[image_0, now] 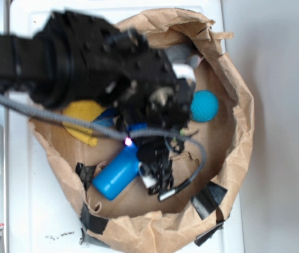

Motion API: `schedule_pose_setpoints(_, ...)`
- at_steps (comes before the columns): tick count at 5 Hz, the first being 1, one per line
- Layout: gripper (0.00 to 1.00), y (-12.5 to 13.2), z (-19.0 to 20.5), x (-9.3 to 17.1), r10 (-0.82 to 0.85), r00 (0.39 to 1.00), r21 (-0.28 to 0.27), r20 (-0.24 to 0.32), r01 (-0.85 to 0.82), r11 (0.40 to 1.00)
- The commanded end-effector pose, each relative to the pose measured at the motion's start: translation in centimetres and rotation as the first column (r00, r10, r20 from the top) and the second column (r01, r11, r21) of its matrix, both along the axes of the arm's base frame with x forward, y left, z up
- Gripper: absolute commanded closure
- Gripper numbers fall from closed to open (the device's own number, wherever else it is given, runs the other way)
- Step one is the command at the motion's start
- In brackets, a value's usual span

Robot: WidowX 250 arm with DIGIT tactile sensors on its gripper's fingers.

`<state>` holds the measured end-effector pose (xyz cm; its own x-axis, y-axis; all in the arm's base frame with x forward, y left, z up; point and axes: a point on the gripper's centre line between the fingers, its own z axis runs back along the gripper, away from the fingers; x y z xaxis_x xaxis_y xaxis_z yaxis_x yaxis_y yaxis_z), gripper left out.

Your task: Grab the blue bottle.

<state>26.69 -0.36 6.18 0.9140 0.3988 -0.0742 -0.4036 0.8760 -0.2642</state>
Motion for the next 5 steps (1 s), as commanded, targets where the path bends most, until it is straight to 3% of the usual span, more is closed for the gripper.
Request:
schedule_pose_setpoints(1,1.00,2.2,6.4,0.1,-0.075,0.993,0.142,0.087,0.062,0.988)
schedule_pose_setpoints(3,1.00,1.7,10.0,-0.6,-0.098,0.992,0.275,0.085,0.071,0.959)
schedule_pose_setpoints(4,1.00,1.6,10.5,-0.5,-0.074,0.990,0.265,0.117,0.041,0.963)
schedule_pose_setpoints(5,1.00,1.6,10.3,-0.3,-0.071,0.989,0.290,0.133,0.030,0.957)
